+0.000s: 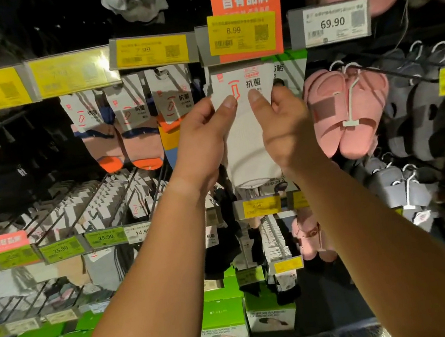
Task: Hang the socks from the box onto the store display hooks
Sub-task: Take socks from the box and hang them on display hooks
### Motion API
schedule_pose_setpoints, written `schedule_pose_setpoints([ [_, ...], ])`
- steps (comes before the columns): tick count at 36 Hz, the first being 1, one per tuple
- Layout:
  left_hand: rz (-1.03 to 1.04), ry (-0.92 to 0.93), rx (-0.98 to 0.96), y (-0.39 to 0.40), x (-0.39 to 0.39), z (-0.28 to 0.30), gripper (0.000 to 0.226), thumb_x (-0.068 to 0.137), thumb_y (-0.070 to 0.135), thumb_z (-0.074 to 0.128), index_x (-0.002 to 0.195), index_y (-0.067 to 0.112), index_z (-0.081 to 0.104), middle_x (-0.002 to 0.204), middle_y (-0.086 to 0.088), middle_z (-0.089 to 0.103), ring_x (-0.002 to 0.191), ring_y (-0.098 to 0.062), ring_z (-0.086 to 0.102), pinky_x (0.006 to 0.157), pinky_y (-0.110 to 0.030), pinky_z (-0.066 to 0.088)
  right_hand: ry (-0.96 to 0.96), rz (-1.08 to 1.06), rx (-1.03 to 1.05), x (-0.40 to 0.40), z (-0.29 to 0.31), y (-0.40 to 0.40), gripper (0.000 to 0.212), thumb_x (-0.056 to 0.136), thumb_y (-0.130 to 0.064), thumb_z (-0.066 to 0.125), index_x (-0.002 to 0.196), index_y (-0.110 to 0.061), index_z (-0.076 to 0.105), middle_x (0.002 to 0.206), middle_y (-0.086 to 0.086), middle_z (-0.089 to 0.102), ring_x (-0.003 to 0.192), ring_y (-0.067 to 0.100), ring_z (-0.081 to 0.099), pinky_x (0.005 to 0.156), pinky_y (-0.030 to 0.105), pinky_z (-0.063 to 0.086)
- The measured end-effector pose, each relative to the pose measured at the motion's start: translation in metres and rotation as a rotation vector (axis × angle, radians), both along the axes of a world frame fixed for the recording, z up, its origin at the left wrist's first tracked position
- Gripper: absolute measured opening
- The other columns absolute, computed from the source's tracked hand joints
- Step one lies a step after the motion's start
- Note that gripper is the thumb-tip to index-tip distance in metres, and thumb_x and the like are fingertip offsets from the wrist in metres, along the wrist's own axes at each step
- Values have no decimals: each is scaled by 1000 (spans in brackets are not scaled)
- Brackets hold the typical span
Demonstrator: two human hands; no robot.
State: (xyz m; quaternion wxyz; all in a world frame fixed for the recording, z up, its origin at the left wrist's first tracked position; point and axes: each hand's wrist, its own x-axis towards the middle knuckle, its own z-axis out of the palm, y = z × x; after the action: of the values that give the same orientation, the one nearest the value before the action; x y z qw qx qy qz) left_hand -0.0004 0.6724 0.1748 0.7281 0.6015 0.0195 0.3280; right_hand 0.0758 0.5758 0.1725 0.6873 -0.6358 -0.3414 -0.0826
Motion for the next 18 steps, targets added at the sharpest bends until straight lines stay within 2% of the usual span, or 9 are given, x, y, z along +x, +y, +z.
schedule_pose_setpoints([
  [3, -11, 28, -24, 0, 1, -4, 19, 104, 7, 52, 112, 2, 68, 110, -14, 74, 104, -24, 69, 96, -39, 56, 41, 12, 6, 6, -7, 0, 34, 100, -10, 56, 70, -21, 44, 53, -20, 46, 46, -1, 37, 51, 12, 29],
  [5, 3, 42, -19, 0, 1, -6, 18, 104, 10, 54, 109, 2, 69, 110, -20, 72, 102, -28, 67, 95, -44, 54, 94, 54, 23, 8, -8, 0, 27, 100, -13, 56, 76, -2, 50, 63, 0, 41, 53, 6, 33, 51, 18, 28],
  [6, 16, 46, -8, 0, 1, -6, 17, 103, 11, 55, 104, 4, 70, 106, -21, 71, 99, -29, 66, 92, -46, 54, 107, 55, 28, 8, -8, 1, 27, 100, -15, 57, 80, 2, 50, 65, 4, 37, 54, 9, 32, 51, 22, 28],
  [8, 56, 72, 22, 2, 4, -5, 22, 101, 16, 60, 82, 14, 71, 89, -17, 64, 87, -28, 56, 77, -43, 49, 126, 24, 4, 12, -7, 4, 32, 99, -23, 58, 80, 2, 51, 64, 4, 37, 55, 13, 33, 53, 29, 28],
  [10, 97, 127, 36, 4, 8, -3, 37, 96, 22, 66, 59, 24, 60, 74, -10, 52, 74, -26, 45, 65, -34, 39, 160, -17, -55, 17, -7, 9, 38, 99, -30, 58, 71, -6, 47, 60, 0, 36, 55, 13, 33, 56, 29, 27],
  [11, 122, 163, 42, 6, 10, -2, 43, 96, 25, 67, 55, 25, 53, 66, -7, 47, 65, -22, 43, 61, -29, 35, 182, -46, -85, 19, -6, 12, 41, 99, -32, 57, 66, -12, 42, 58, -3, 34, 54, 12, 31, 55, 28, 26],
  [13, 215, 248, 110, 12, 17, -4, 52, 99, 28, 65, 55, 23, 38, 51, 1, 34, 45, -13, 31, 48, -24, 26, 201, -106, -170, 24, -5, 20, 46, 100, -36, 55, 63, -18, 33, 58, -5, 31, 53, 11, 30, 53, 28, 25],
  [14, 264, 280, 158, 14, 20, -5, 54, 100, 32, 63, 56, 23, 32, 48, 5, 29, 43, -11, 25, 47, -25, 22, 179, -149, -217, 26, -5, 23, 47, 100, -38, 53, 63, -18, 32, 59, -4, 31, 53, 12, 31, 52, 29, 23],
  [18, 399, 367, 341, 20, 30, -10, 55, 97, 45, 63, 62, 21, 28, 56, 3, 27, 55, -17, 26, 56, -33, 21, 88, -264, -368, 32, -10, 33, 45, 102, -42, 47, 66, -20, 30, 64, -2, 38, 65, 22, 40, 57, 28, 17],
])
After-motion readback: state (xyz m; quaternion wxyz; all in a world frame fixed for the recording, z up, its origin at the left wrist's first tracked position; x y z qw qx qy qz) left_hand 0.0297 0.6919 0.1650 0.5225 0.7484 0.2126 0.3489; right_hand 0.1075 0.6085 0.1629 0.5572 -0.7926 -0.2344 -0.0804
